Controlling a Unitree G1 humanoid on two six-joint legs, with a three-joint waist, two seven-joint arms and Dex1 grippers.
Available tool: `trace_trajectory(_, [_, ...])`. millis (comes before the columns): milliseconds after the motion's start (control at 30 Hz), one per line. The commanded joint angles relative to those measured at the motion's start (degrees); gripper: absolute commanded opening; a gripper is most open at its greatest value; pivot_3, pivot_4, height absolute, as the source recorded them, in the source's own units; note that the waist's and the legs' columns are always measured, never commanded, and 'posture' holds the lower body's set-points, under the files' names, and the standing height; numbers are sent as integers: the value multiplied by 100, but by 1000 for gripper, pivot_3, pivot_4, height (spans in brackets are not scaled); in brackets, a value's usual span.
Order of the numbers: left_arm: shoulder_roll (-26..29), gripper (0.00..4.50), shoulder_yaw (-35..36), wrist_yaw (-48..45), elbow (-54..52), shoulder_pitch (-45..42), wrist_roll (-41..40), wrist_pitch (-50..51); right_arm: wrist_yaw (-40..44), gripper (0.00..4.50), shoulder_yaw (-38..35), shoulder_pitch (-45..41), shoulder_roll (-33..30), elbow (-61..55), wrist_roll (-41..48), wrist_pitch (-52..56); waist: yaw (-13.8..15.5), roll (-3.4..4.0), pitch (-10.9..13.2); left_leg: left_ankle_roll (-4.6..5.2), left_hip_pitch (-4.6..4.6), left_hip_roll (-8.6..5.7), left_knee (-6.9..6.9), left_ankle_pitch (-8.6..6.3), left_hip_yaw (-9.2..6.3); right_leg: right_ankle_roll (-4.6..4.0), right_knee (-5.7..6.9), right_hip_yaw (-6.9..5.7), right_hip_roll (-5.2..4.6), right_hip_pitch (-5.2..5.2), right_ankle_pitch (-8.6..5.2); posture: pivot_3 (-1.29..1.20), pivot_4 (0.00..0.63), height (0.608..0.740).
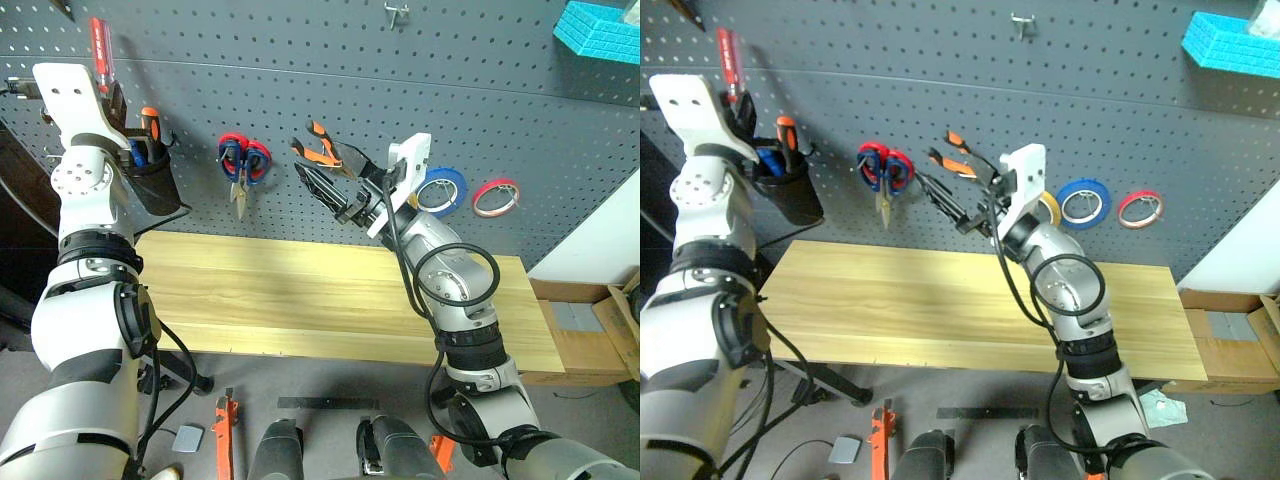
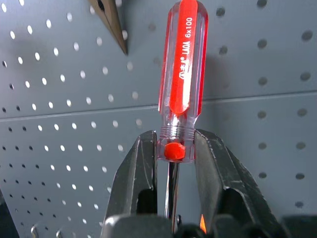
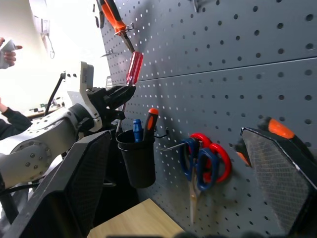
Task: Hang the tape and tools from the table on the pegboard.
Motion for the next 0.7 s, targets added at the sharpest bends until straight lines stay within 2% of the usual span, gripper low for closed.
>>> trace_trajectory(33, [31,731,-50,-27,-52,-267,-40,-219,-86,4500,-96,1,-19,-316,67,30,-1,2,2,0,0,0,0,0,-1,0,0,-1,0,0,0,83,144,740])
trace_trajectory(633, [-60,731,-140,-1,120,-410,-96,-387,-272,4500,-125,130,-82,-476,54,131,-6,39,26,1,0,1,0,0,-3,2,-2,1,4,1,-1,72,173,740])
trace_trajectory(700, [-101,731,-126,-7,99,-332,-123,-440,-316,4500,-132,157,-72,-506,48,129,-7,44,30,1,0,0,0,0,-2,22,-2,2,4,1,-14,70,177,740])
